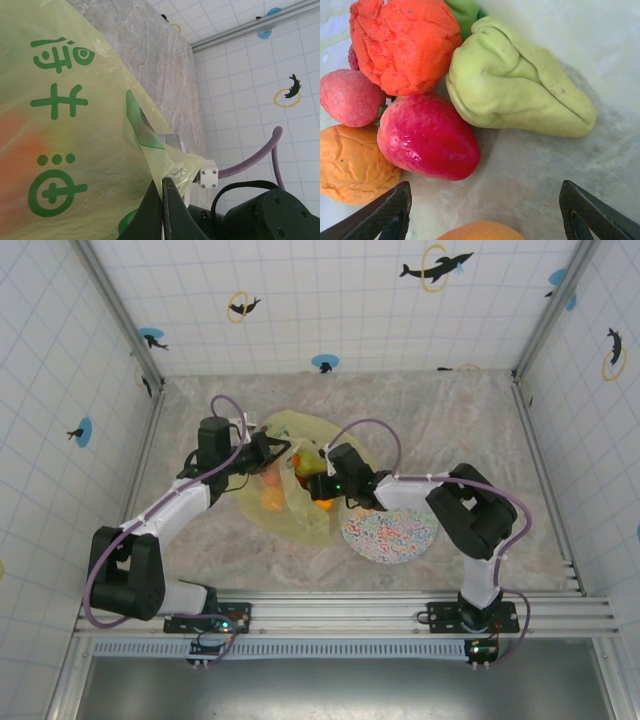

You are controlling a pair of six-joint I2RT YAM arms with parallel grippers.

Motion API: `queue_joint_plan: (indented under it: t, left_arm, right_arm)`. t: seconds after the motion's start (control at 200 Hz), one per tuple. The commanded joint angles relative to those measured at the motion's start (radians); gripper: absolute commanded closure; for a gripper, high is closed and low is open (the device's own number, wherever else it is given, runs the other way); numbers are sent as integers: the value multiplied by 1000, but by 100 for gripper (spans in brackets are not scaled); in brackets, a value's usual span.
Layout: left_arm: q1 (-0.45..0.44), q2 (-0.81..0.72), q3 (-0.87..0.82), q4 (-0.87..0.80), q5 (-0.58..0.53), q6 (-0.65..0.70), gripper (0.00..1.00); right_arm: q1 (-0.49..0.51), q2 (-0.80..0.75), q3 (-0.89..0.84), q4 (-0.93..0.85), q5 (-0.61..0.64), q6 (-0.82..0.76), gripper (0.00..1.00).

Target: Place the fruits into the plastic bag

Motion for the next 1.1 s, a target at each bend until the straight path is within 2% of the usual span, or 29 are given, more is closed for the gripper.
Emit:
queue_joint_plan:
  t: [0.0,0.295,0.54,0.641,0.866,1.096]
  left_arm:
    - [8,-10,-9,-15,16,22,100]
    - [15,-3,-6,-29,6,36,100]
    - [16,7,-7,-32,0,39,100]
    - [16,9,-7,-31,-1,39,100]
    - [16,9,-7,-32,-3,39,100]
    - [15,20,-1,-30,0,33,100]
  right_arm:
    - [-8,-80,-7,-21,15,-15,22]
    - [-14,-205,-34,-79,2,-79,22]
    - [-20,-312,-51,-112,-77,-157,24]
    - [-27,-367,-59,-197,-4,-207,24]
    - [-27,-453,-64,-448,264,-369,25]
    - [13,-412,-33,-567,337,-453,25]
